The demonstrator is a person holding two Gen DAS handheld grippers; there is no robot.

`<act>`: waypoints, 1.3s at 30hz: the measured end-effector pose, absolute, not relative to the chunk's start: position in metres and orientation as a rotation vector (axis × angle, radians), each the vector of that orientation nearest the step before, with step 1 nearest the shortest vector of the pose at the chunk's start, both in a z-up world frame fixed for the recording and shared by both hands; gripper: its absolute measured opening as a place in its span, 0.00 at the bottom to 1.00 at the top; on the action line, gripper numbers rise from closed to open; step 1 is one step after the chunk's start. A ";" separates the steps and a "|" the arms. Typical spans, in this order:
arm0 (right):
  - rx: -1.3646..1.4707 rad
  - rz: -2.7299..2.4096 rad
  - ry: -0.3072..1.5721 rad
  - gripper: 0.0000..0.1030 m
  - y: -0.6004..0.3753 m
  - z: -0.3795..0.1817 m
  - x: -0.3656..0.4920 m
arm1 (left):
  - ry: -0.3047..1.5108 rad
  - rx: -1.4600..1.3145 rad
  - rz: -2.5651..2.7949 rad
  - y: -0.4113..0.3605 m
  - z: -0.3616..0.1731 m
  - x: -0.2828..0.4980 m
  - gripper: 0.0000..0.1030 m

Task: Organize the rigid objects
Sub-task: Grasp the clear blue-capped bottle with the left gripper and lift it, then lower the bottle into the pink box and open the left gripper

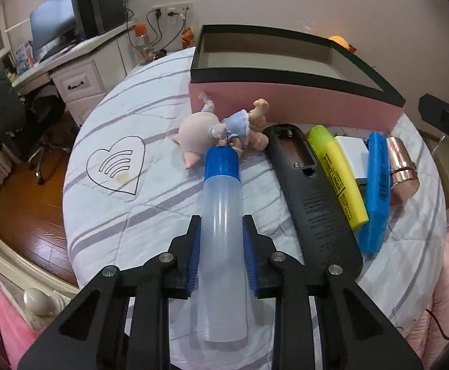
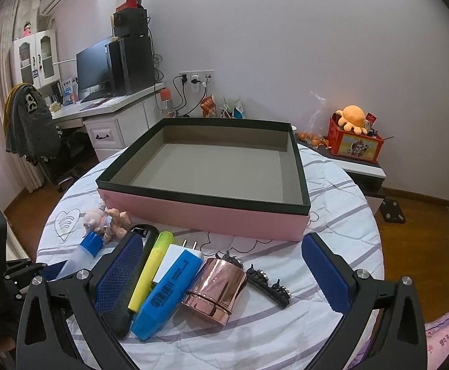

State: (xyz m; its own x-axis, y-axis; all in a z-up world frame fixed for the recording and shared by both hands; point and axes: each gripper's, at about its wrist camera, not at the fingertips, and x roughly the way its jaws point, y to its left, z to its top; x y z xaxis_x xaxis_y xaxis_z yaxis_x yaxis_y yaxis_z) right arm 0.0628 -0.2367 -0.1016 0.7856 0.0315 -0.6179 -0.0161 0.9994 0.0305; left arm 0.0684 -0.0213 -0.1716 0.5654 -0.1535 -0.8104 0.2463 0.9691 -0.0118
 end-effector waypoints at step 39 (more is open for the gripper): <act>0.021 0.058 0.666 1.00 -0.267 -0.090 0.190 | 0.866 0.082 -0.204 -0.070 -0.128 0.248 0.25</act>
State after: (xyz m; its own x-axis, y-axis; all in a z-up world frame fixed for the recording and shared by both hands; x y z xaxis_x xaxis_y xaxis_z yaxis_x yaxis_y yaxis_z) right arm 0.1904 -0.2672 -0.0904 0.7844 0.0609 -0.6172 -0.0476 0.9981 0.0380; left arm 0.2483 -0.0697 -0.1279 0.6301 -0.1451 -0.7629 0.2114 0.9773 -0.0113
